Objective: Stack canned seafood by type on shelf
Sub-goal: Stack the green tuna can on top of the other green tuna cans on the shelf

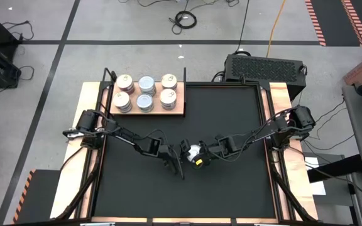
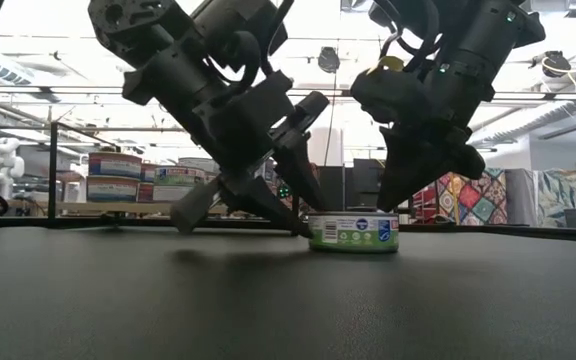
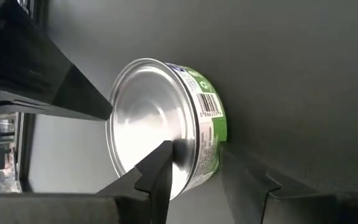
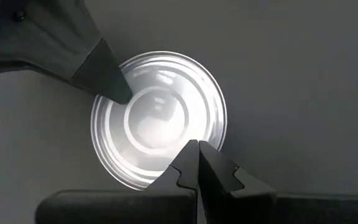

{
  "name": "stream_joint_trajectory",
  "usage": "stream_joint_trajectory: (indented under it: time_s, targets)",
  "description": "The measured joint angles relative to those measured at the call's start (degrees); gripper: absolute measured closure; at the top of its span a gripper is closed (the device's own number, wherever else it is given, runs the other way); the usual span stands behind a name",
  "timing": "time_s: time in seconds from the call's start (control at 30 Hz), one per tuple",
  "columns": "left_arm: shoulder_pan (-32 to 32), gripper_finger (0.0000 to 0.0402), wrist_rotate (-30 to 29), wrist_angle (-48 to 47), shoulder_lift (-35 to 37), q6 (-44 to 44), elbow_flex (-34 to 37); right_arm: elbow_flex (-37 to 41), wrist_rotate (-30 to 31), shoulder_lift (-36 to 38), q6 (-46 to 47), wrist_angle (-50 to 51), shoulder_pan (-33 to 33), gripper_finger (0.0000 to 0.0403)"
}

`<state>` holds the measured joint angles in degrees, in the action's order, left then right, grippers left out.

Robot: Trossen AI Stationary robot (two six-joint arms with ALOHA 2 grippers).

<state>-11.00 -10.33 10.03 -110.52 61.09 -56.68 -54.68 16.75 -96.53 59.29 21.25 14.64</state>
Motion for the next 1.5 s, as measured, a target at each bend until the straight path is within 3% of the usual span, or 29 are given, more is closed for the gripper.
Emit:
stream_joint_trajectory:
  time_s: [0.2,0.5,0.83,1.1,1.5]
  targets:
    - [-0.4,0.0286,-2.0,-1.0,0.0,1.4,0.0,0.0,0.2,0.0,-1.0,0.0,0.3,0.0403]
    - [-0.7,0.0393,-3.9,-1.4,0.2,0.7,-0.1,0.0,3.5,3.6,-1.9,1.9,2.6,0.0403]
    - [-2.4,0.0401,-7.3,-2.4,1.0,-2.0,0.1,0.0,11.8,8.6,-1.0,3.0,8.2,0.0403]
    - [-3.0,0.0401,-7.6,-6.1,6.8,-5.3,0.2,0.0,16.8,8.9,2.4,4.4,11.6,0.0403]
    - [-3.0,0.0401,-12.4,-15.4,15.4,-10.5,0.2,0.0,17.7,8.9,3.1,3.9,12.5,0.0403]
